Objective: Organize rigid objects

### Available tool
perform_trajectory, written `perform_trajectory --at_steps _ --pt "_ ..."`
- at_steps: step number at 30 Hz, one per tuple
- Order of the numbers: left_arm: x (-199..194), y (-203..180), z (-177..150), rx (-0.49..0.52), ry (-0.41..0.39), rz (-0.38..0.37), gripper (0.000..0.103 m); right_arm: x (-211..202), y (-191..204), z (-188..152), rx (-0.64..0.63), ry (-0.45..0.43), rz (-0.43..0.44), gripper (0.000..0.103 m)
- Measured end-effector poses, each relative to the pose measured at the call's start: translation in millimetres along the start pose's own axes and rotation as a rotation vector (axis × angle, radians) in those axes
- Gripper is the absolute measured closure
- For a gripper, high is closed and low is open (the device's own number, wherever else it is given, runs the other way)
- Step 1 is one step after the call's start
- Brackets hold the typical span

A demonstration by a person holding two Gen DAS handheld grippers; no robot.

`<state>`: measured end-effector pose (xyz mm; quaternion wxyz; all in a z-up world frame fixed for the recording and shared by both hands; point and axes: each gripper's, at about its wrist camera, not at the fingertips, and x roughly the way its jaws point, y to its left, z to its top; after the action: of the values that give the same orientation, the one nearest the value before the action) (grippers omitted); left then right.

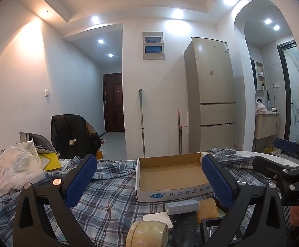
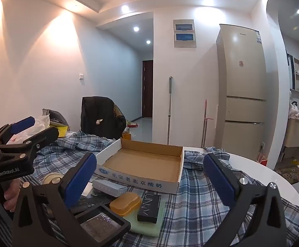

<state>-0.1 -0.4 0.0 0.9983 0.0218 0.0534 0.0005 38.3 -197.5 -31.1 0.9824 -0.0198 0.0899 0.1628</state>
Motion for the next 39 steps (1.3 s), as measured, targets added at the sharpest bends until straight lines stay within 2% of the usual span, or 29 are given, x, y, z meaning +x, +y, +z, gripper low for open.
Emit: perform_trajectory --at_steps 39 --pt "0.2 1.2 2.1 -0.006 -0.001 0.014 0.000 0.1 -0.1 -0.3 -0.014 0.001 -0.004 0.000"
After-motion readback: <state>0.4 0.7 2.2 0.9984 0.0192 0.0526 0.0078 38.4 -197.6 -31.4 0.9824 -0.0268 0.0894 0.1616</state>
